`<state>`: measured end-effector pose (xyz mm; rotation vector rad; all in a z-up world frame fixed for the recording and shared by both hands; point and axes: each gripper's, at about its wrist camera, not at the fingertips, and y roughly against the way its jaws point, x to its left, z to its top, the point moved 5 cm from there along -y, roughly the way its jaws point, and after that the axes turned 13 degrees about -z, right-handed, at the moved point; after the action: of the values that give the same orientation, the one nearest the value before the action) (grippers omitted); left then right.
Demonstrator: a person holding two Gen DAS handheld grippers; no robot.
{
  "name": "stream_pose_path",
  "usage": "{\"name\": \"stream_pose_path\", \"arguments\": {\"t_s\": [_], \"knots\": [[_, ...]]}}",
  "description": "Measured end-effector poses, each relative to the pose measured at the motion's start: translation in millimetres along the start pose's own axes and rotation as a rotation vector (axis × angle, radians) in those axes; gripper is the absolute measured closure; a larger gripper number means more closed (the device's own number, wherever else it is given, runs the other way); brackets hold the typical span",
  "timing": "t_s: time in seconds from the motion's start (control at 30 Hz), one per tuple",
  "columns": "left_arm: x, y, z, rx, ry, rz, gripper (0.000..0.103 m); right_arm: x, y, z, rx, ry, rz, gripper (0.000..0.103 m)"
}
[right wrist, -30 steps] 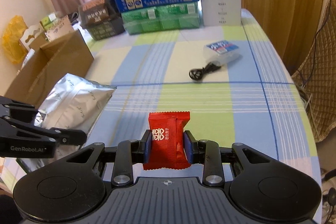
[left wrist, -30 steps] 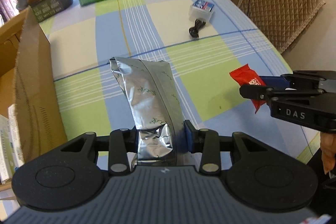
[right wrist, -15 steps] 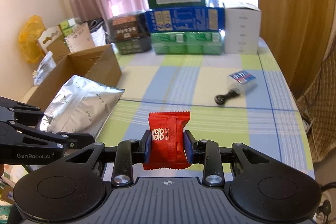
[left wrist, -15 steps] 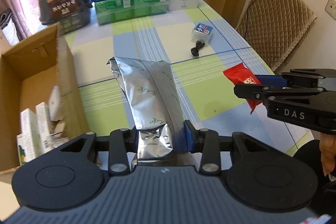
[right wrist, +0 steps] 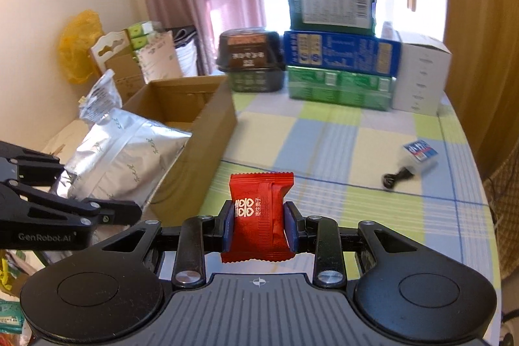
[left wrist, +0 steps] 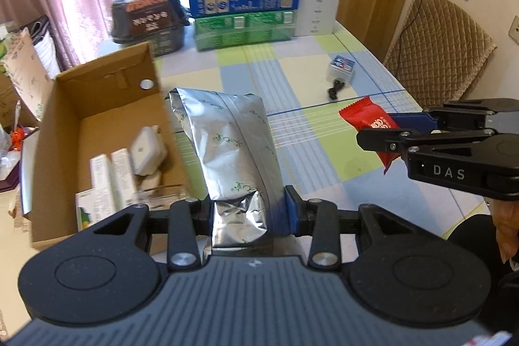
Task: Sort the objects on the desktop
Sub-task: 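Carry the foil packet with the left gripper while the right carries the candy packet over the box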
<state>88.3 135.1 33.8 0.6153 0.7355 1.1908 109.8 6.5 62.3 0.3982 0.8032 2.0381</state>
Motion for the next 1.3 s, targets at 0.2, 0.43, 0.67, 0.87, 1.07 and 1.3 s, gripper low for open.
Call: {"name": "stream_pose_path", "arguments": {"t_s": [0.2, 0.43, 0.67, 0.87, 1.07, 1.3], "knots": [[34.7, 32.0, -4.1, -0.023, 0.021, 0.04, 0.069, 38.8, -6.5, 16.3, -0.006, 0.051, 0.045, 0.074], [86.5, 69.9, 3.8, -0.05, 0.055, 0.114, 0.069, 86.2, -20.6, 43.1, -0.019, 0.09, 0.113, 0.074], [133.4, 85.5, 17.9, -0.055, 0.072, 0.174, 0.069, 117.7, -42.7, 61.2, -0.013, 0.114, 0.155, 0.074], [158.3, 79.1, 24.7, -0.048, 0.088, 0.176, 0.069, 132.0, -60.6, 67.6, -0.001, 0.121, 0.173, 0.074], [174.1, 62.4, 27.6, -0.033, 0.099, 0.167, 0.069, 138.5, -79.8, 69.9, 0.019, 0.12, 0.18, 0.074], [191.7, 38.5, 32.6, -0.016, 0.108, 0.147, 0.069, 143.6, -101.4, 71.9, 0.033, 0.115, 0.183, 0.074]]}}
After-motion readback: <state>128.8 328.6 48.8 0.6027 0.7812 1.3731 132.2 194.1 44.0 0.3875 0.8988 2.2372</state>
